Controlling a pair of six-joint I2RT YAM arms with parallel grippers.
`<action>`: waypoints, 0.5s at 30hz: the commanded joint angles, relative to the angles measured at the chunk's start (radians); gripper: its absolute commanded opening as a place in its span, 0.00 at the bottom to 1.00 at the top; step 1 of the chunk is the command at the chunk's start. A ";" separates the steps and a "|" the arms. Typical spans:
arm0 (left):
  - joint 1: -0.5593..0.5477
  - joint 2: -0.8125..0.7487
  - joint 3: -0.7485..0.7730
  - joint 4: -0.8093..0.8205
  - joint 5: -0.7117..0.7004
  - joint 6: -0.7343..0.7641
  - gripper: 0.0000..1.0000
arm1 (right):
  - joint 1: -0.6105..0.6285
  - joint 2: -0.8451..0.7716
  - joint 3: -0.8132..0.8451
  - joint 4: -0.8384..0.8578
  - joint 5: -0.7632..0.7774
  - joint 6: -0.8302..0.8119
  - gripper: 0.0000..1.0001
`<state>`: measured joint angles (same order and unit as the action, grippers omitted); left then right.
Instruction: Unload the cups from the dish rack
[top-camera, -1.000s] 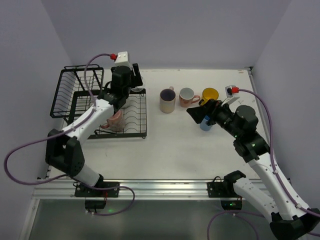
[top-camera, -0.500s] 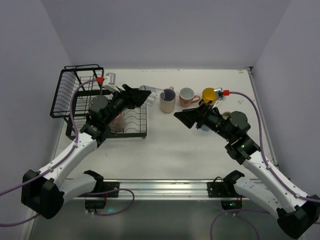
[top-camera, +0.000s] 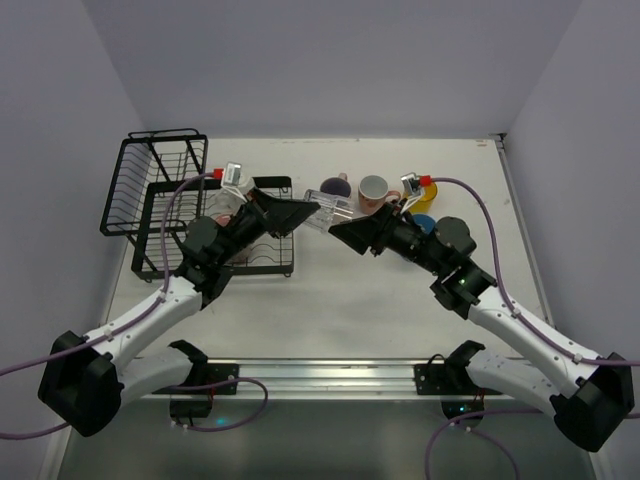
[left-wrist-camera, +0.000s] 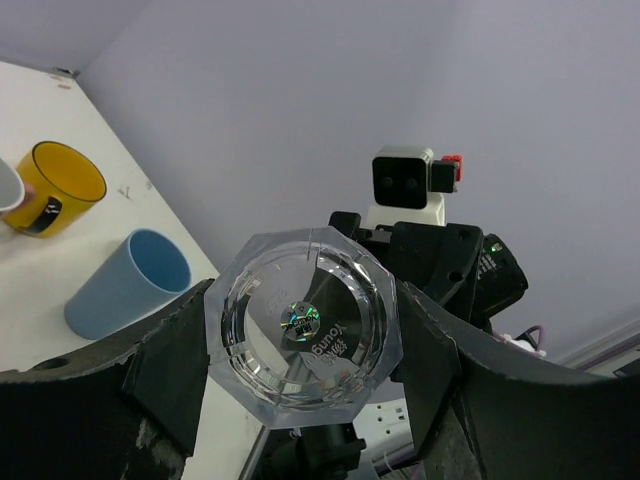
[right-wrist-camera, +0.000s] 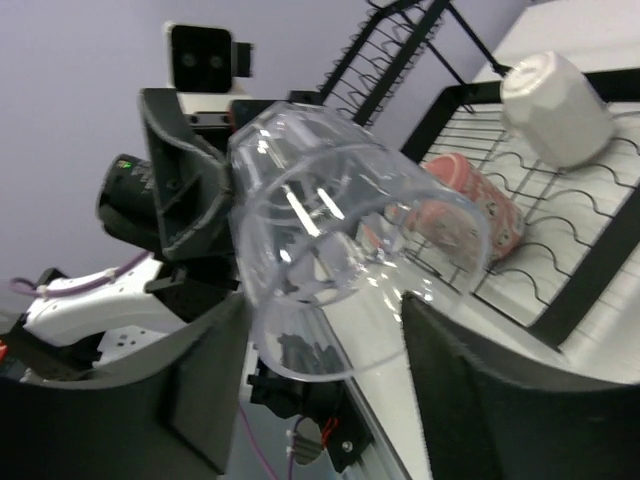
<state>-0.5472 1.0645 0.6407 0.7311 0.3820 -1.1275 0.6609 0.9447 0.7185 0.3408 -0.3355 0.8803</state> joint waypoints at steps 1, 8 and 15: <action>-0.025 0.012 -0.012 0.131 0.028 -0.051 0.00 | 0.006 0.019 0.048 0.127 0.012 0.016 0.59; -0.036 0.009 -0.024 0.073 0.026 -0.026 0.27 | 0.006 0.022 0.033 0.173 0.044 0.017 0.17; -0.036 -0.069 0.088 -0.368 -0.090 0.234 1.00 | 0.006 -0.017 0.142 -0.268 0.159 -0.165 0.00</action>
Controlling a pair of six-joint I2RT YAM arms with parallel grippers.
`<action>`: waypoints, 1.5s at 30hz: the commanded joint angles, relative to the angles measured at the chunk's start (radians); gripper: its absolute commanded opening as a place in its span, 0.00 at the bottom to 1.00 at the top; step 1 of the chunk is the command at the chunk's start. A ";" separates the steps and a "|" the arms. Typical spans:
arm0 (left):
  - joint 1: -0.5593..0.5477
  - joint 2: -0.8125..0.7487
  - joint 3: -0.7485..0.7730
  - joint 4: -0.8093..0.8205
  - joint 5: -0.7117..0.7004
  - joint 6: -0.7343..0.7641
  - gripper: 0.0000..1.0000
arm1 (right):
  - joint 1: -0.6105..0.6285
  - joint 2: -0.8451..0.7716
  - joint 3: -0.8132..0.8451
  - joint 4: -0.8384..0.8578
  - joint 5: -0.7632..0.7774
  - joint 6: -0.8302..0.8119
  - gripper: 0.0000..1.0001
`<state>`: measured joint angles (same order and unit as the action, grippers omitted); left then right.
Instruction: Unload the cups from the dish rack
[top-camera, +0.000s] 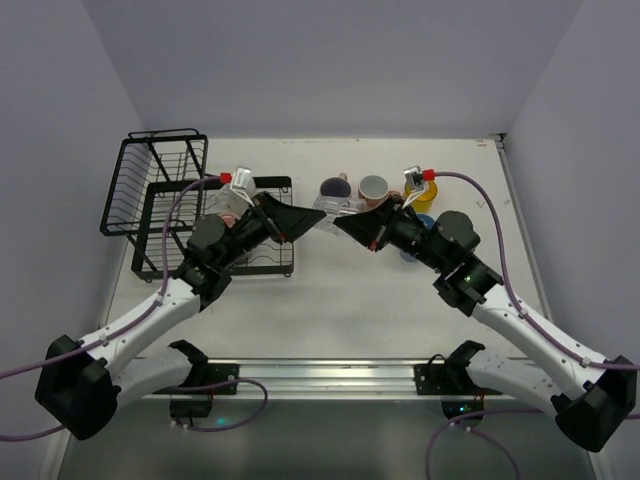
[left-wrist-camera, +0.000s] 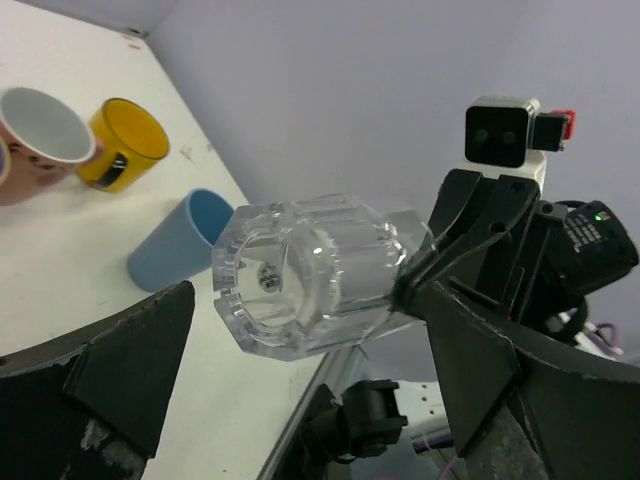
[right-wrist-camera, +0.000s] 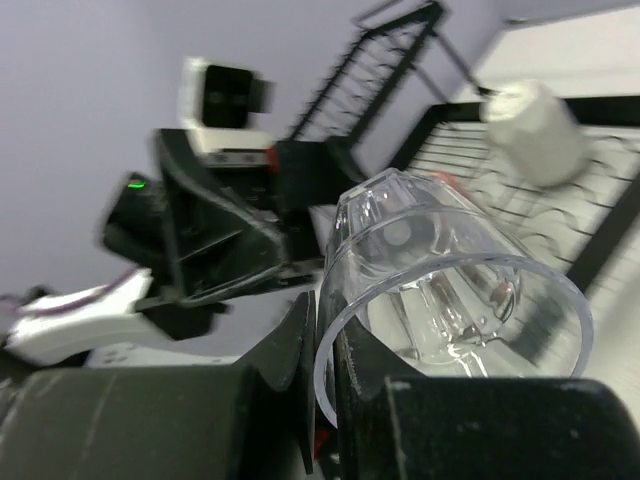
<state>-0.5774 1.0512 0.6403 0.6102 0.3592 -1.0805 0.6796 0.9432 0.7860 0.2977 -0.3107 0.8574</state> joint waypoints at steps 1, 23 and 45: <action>-0.006 -0.068 0.120 -0.301 -0.094 0.264 1.00 | -0.011 -0.014 0.106 -0.353 0.148 -0.171 0.00; -0.006 -0.323 0.084 -0.987 -0.732 0.603 1.00 | -0.012 0.630 0.484 -1.003 0.502 -0.612 0.00; -0.024 -0.145 0.024 -0.899 -1.072 0.489 1.00 | -0.012 0.706 0.489 -0.919 0.467 -0.633 0.58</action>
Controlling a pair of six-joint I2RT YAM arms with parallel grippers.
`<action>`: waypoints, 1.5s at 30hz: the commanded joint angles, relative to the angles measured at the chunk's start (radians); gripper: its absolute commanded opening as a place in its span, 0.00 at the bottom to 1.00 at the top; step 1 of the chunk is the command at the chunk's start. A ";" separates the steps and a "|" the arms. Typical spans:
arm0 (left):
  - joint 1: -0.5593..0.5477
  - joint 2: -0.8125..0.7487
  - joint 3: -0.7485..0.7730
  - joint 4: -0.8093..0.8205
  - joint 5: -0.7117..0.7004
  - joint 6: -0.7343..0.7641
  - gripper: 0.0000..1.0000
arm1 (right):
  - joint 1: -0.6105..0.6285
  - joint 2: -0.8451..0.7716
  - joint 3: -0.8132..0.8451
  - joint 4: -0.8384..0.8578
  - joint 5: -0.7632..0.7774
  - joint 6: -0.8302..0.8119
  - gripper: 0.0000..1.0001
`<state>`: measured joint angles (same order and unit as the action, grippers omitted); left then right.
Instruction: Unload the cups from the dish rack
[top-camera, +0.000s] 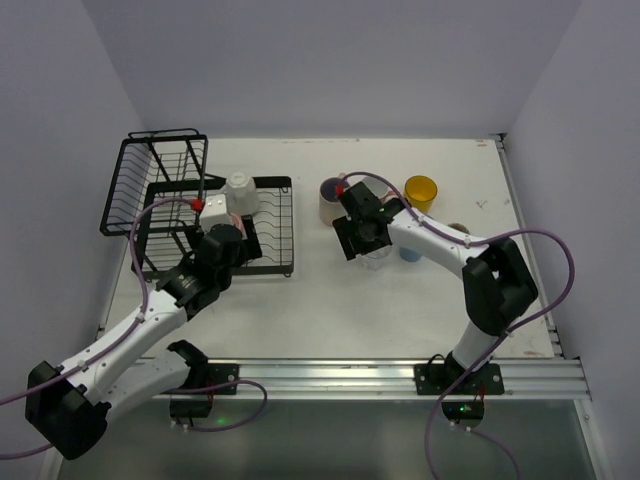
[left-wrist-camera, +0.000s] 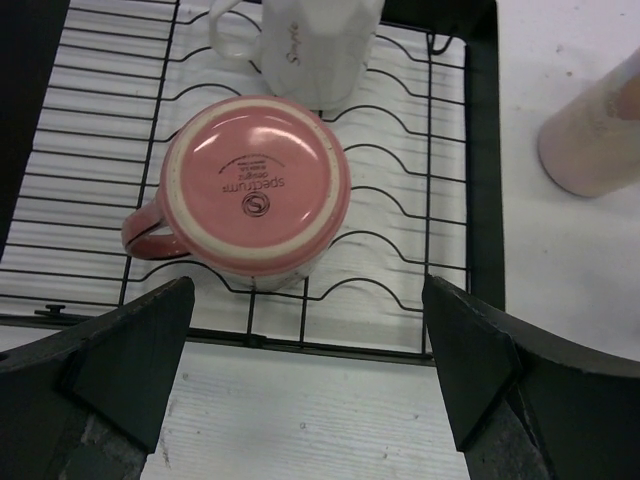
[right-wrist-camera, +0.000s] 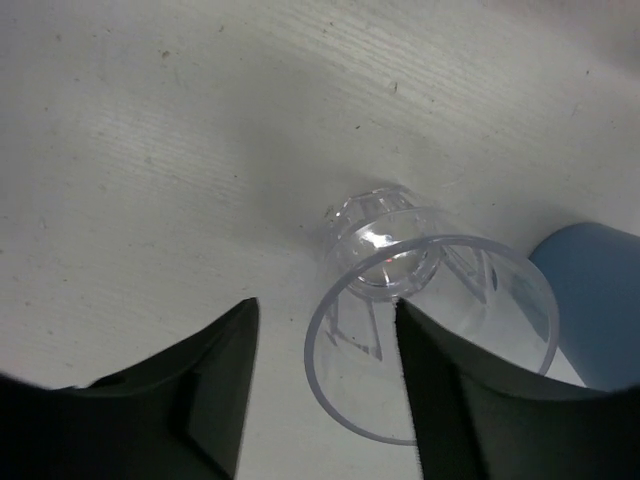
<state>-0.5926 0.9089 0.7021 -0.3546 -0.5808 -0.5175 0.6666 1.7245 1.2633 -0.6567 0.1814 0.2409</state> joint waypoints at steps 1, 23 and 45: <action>-0.009 -0.007 -0.068 0.080 -0.143 -0.097 1.00 | 0.001 -0.088 0.001 0.040 -0.031 -0.015 0.69; 0.057 0.235 -0.177 0.465 -0.333 -0.222 1.00 | 0.008 -0.396 -0.107 0.150 -0.244 -0.026 0.99; 0.129 0.475 -0.196 0.844 -0.329 0.016 0.85 | 0.024 -0.479 -0.212 0.259 -0.333 0.024 0.99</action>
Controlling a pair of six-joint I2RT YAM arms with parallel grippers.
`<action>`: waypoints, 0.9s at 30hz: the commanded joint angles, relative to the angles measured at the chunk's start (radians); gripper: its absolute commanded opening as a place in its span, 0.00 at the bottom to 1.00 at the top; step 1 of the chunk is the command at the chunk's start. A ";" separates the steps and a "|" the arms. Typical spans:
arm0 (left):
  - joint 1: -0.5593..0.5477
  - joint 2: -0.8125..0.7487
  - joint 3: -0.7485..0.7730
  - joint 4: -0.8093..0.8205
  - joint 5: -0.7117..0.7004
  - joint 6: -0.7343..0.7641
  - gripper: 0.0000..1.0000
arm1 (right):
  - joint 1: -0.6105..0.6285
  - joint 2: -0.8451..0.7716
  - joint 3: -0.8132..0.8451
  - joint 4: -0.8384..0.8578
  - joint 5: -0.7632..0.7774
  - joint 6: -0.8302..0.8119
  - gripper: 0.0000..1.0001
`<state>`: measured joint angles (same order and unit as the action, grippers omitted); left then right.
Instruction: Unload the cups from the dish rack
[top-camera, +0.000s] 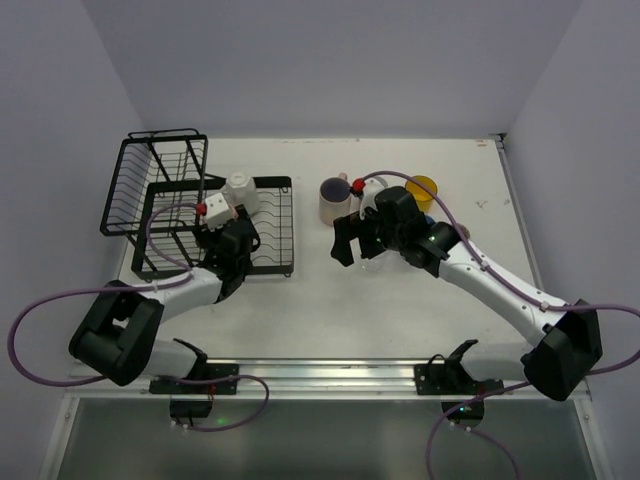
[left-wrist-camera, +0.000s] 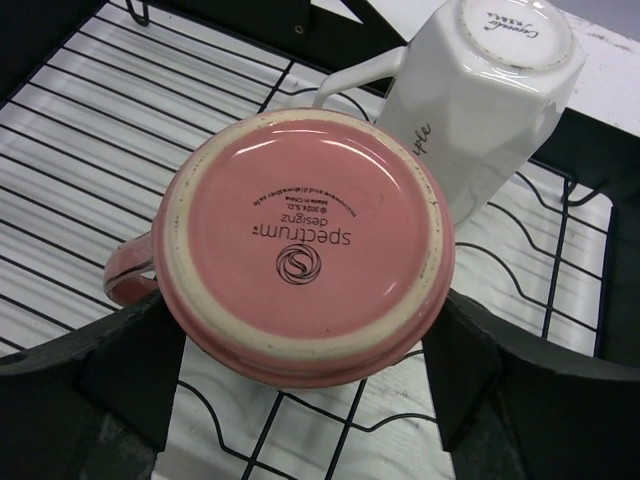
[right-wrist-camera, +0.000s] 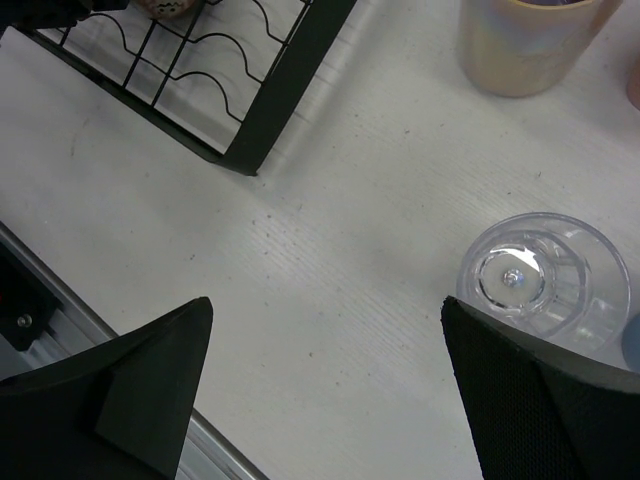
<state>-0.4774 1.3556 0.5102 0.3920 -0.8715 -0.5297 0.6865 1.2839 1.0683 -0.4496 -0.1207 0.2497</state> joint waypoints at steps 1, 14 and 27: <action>0.014 0.027 -0.009 0.110 -0.021 0.036 0.78 | 0.004 -0.044 -0.022 0.057 -0.034 0.016 0.99; -0.092 -0.138 -0.122 0.169 0.157 0.016 0.22 | 0.005 -0.081 -0.011 0.084 -0.033 0.040 0.99; -0.136 -0.265 -0.102 0.188 0.261 0.057 0.00 | 0.033 -0.116 -0.053 0.218 -0.040 0.131 0.99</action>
<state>-0.6060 1.1637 0.3943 0.4553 -0.6128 -0.4782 0.7006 1.2095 1.0309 -0.3393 -0.1352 0.3244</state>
